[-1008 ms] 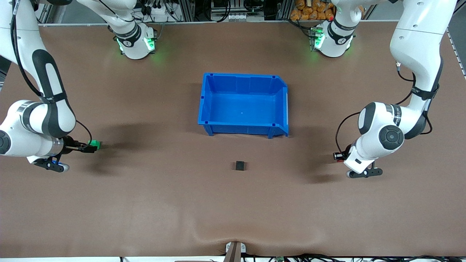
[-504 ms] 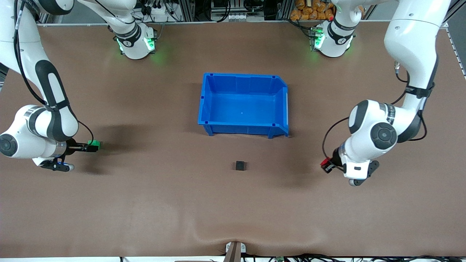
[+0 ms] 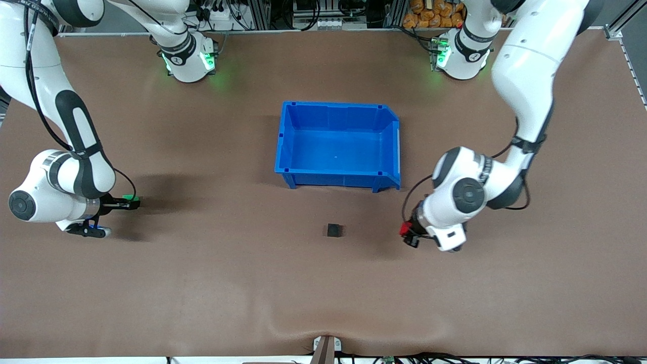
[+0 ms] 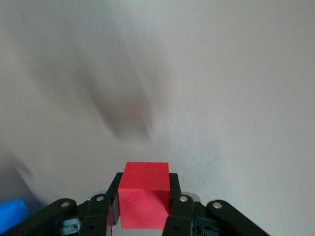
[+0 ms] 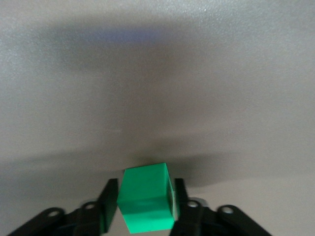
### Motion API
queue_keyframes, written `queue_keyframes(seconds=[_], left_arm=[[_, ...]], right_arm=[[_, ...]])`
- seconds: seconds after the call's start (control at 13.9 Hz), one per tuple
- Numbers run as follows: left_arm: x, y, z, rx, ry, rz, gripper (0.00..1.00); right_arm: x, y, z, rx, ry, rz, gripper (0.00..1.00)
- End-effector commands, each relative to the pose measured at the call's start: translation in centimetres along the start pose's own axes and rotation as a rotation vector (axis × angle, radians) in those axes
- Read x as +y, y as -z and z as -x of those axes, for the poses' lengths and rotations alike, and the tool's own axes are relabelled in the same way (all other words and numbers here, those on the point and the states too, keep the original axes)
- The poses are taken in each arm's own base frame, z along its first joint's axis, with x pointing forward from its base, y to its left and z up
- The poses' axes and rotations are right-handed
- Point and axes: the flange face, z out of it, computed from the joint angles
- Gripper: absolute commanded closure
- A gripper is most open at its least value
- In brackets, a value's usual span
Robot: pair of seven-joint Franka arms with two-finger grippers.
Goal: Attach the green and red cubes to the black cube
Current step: 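Carry the red cube with the left gripper beside the black cube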
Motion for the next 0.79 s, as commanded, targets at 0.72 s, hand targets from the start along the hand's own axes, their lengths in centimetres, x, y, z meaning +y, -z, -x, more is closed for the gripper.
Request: queue_keyframes(seconds=[0.72], left_arm=[[1.1,-7.3,12.0,-0.064,0.301,0.026,1.0]], right_arm=[[-8.2,9.9,-0.7,-0.133,-0.39,-0.069,1.0]])
